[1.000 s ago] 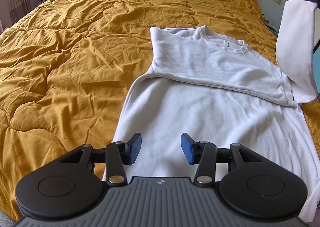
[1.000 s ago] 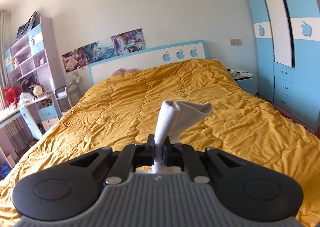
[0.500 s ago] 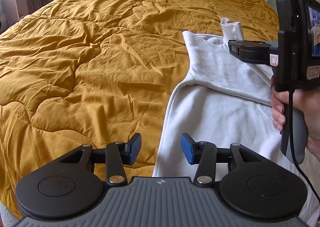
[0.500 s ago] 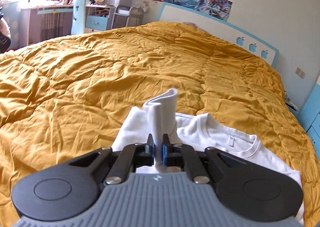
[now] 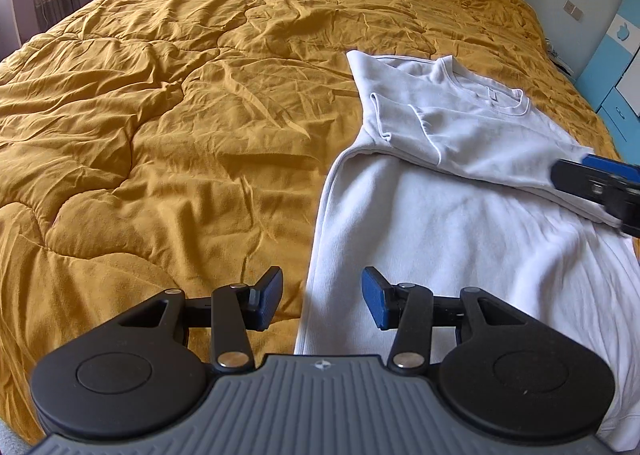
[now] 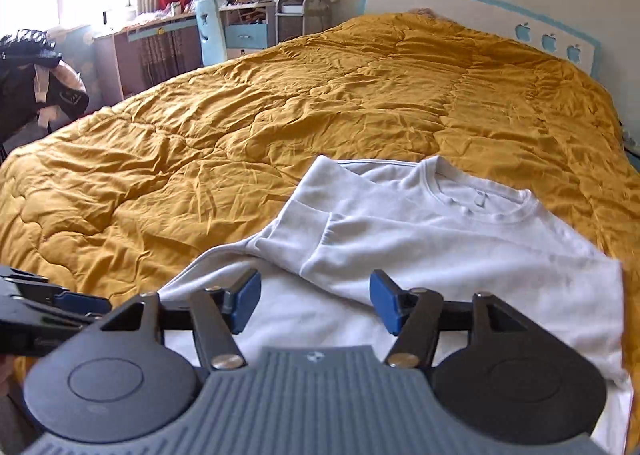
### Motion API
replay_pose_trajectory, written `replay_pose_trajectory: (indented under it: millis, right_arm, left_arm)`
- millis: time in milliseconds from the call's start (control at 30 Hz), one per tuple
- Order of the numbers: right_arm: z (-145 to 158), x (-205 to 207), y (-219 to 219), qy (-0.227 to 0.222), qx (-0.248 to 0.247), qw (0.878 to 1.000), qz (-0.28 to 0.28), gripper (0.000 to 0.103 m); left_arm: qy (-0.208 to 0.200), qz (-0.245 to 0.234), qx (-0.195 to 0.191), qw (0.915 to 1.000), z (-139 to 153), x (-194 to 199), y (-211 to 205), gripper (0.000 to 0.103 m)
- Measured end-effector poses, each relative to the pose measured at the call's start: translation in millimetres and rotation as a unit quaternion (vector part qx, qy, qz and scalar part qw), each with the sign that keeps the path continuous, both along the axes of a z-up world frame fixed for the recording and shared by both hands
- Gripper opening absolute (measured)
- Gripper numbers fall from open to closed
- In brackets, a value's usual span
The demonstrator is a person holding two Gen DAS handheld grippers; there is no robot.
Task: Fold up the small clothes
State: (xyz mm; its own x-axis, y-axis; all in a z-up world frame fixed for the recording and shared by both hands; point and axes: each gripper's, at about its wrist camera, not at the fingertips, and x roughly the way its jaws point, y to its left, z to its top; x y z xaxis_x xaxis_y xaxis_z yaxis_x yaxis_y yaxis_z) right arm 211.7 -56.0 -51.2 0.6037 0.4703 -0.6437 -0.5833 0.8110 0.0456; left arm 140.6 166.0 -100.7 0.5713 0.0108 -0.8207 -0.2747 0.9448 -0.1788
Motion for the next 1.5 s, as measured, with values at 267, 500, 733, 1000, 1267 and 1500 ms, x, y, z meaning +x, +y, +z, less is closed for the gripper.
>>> replay_pose_trajectory:
  millis: [267, 500, 733, 1000, 1267, 1500]
  right_arm:
    - [38.6, -64.0, -120.7, -0.005, 0.014, 0.989, -0.149, 0.062]
    - [25.9, -49.7, -131.3, -0.009, -0.069, 0.974, -0.217, 0.066]
    - [-19.8, 3.8, -142.8, -0.117, -0.165, 0.956, -0.211, 0.065]
    - [-93.8, 63.0, -187.3, -0.089, -0.288, 0.935, -0.189, 0.062]
    - [-119.8, 91.1, -188.8, -0.119, -0.324, 0.924, -0.167, 0.031]
    - [-120.2, 93.3, -193.7, -0.108, -0.267, 0.936, -0.203, 0.004]
  left_arm:
    - [-0.023, -0.013, 0.025, 0.9993, -1.3, -1.6, -10.9, 0.055]
    - [-0.097, -0.080, 0.172, 0.9771, -6.9, 36.5, -43.4, 0.056]
    - [-0.071, -0.114, 0.266, 0.9545, -49.1, 94.1, -59.1, 0.055]
    - [-0.073, -0.128, 0.292, 0.9451, -62.7, 122.1, -62.4, 0.051]
    - [-0.084, -0.132, 0.286, 0.9452, -72.9, 131.0, -69.5, 0.009]
    - [-0.111, -0.070, 0.173, 0.9760, -61.1, 123.9, -32.5, 0.009]
